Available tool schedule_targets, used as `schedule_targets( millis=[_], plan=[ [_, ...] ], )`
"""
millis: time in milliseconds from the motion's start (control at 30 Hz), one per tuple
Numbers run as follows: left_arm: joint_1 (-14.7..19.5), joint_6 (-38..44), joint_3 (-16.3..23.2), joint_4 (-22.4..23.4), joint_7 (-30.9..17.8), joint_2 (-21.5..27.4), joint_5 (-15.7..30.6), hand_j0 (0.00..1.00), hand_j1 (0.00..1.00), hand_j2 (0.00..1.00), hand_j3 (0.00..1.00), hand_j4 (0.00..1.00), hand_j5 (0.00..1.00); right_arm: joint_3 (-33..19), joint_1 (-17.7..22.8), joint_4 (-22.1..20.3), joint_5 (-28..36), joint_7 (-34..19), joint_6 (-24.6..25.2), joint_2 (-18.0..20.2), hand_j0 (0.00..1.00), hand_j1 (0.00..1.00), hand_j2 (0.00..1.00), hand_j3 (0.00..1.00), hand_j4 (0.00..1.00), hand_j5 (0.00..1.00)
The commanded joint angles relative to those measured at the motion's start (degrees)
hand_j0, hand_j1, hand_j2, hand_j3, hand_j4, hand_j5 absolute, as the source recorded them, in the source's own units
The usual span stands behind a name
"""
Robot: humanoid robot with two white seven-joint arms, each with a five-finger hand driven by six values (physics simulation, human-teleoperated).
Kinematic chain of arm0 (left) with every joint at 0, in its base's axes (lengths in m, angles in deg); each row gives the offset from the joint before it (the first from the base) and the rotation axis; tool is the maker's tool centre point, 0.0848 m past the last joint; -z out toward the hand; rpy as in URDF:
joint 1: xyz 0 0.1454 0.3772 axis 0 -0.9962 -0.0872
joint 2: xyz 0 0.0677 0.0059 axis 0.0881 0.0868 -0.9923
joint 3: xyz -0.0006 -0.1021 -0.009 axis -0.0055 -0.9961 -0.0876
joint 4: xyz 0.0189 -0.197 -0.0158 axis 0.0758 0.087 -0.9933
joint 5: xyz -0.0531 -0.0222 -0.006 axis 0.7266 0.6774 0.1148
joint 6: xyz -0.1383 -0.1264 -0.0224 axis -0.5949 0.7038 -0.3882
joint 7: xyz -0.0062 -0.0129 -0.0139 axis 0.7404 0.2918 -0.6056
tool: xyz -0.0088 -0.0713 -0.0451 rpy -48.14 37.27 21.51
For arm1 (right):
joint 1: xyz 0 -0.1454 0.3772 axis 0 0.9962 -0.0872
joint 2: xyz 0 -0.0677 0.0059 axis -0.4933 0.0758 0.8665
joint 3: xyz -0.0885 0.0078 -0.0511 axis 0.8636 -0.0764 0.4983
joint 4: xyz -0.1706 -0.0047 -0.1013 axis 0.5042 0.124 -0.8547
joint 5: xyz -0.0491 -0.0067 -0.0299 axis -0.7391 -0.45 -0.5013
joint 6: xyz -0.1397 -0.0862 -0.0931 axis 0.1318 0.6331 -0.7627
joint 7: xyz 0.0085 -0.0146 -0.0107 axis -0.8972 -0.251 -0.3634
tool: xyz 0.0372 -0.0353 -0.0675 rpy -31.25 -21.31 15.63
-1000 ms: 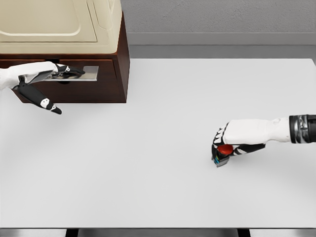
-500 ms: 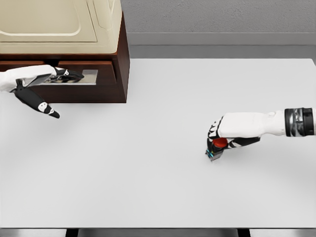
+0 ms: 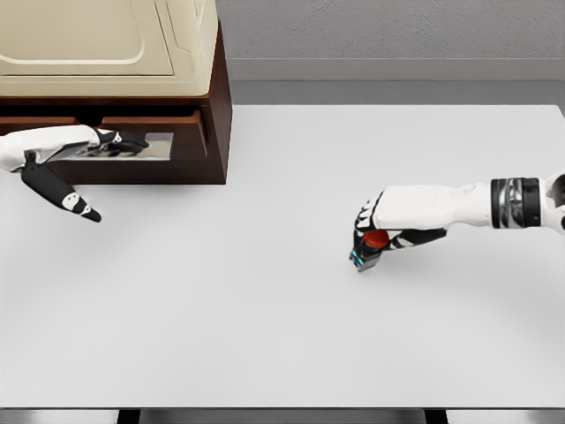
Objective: Open the cabinet drawer with left arm, and place a switch into the drawer with right arm
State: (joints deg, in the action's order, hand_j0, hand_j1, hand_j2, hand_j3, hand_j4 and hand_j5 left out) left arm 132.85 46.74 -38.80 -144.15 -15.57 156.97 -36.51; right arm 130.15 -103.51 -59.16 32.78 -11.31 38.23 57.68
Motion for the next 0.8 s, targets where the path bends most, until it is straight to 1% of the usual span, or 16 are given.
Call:
schedule_targets(
  millis=[0, 200, 400, 433, 500, 767],
  plan=[
    [0.0, 0.4, 0.1, -0.7, -0.5, 0.3, 2.1, 1.0, 1.0, 1.0, 1.0, 1.0, 1.0, -0.1, 0.0, 0.5, 0.3, 0.0, 0.2, -0.6, 0.5, 0.5, 0.5, 0.5, 0.5, 0.5],
    [-0.1, 0.4, 0.2, -1.1, -0.5, 0.3, 2.0, 1.0, 1.0, 1.0, 1.0, 1.0, 1.0, 0.0, -1.5, 1.1, 0.4, 0.0, 0.2, -2.2, 0.5, 0.5, 0.5, 0.5, 0.5, 0.5],
    [-0.1, 0.3, 0.2, -2.1, -0.5, 1.5, 2.2, 1.0, 1.0, 1.0, 1.0, 1.0, 1.0, 0.1, -2.4, 1.2, 0.3, 0.0, 0.2, -3.6, 0.5, 0.5, 0.5, 0.5, 0.5, 0.5],
    [-0.1, 0.3, 0.3, -2.2, -0.5, 1.7, 2.5, 1.0, 1.0, 1.0, 1.0, 1.0, 1.0, 0.1, -2.5, 1.4, 0.3, 0.0, 0.2, -4.1, 0.5, 0.5, 0.5, 0.5, 0.5, 0.5],
    [-0.1, 0.3, 0.4, -2.2, -0.5, 2.0, 2.5, 1.0, 1.0, 1.0, 1.0, 1.0, 1.0, 0.2, -3.1, 3.4, 0.3, 0.0, 0.2, -5.5, 0.5, 0.5, 0.5, 0.5, 0.5, 0.5],
    [-0.1, 0.3, 0.8, -2.7, -0.5, 2.4, 2.8, 1.0, 1.0, 1.0, 1.0, 1.0, 1.0, 1.1, -4.9, 4.2, 0.3, 0.0, 0.2, -7.7, 0.5, 0.5, 0.5, 0.5, 0.5, 0.5]
  ],
)
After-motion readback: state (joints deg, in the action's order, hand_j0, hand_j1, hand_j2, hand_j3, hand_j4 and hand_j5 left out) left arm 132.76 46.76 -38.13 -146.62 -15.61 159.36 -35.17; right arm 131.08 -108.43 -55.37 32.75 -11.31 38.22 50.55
